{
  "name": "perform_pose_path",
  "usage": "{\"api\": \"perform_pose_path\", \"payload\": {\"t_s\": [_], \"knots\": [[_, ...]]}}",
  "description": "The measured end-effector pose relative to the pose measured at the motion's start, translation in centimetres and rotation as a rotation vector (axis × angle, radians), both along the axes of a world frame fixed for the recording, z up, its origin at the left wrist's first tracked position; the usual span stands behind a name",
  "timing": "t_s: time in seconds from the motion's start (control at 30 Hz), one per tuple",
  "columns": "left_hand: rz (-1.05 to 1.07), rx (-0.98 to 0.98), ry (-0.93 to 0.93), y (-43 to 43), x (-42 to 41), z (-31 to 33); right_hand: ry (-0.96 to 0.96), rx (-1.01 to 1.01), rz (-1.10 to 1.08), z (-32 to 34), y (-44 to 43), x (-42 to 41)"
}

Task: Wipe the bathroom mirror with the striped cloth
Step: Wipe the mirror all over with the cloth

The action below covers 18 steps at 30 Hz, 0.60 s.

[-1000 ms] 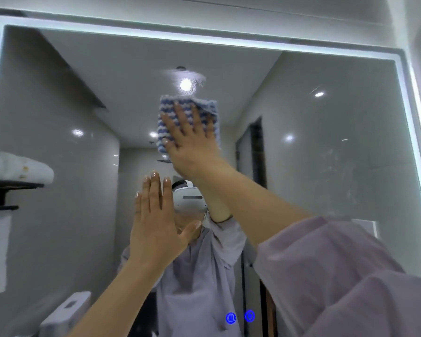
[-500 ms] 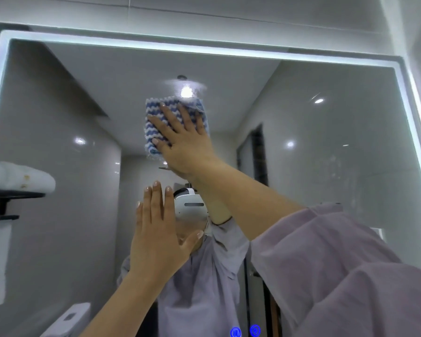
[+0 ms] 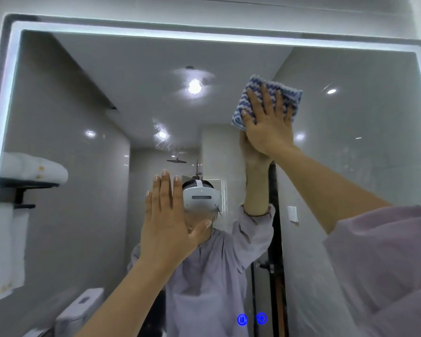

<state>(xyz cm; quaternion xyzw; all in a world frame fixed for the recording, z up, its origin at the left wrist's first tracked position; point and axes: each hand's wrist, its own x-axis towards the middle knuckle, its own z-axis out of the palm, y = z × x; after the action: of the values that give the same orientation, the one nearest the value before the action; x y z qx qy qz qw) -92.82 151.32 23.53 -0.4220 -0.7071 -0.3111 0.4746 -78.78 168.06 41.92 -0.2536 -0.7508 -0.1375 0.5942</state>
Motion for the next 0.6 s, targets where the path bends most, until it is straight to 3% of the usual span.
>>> {"api": "perform_pose_path", "payload": {"t_s": [0.17,0.27,0.5,0.6], "knots": [[0.015,0.000,0.000,0.2,-0.2,0.0,0.067,-0.097,-0.020,0.2,-1.8,-2.2],[0.021,0.010,0.005,0.4,-0.2,-0.1,0.035,-0.047,-0.021,0.5,-3.1,-3.3],[0.022,0.025,0.023,0.5,-0.5,-0.3,-0.239,0.290,0.001,0.8,-10.0,-9.2],[0.020,0.037,0.015,0.6,-0.5,-0.3,-0.359,0.307,0.007,1.6,-11.6,-10.5]]}}
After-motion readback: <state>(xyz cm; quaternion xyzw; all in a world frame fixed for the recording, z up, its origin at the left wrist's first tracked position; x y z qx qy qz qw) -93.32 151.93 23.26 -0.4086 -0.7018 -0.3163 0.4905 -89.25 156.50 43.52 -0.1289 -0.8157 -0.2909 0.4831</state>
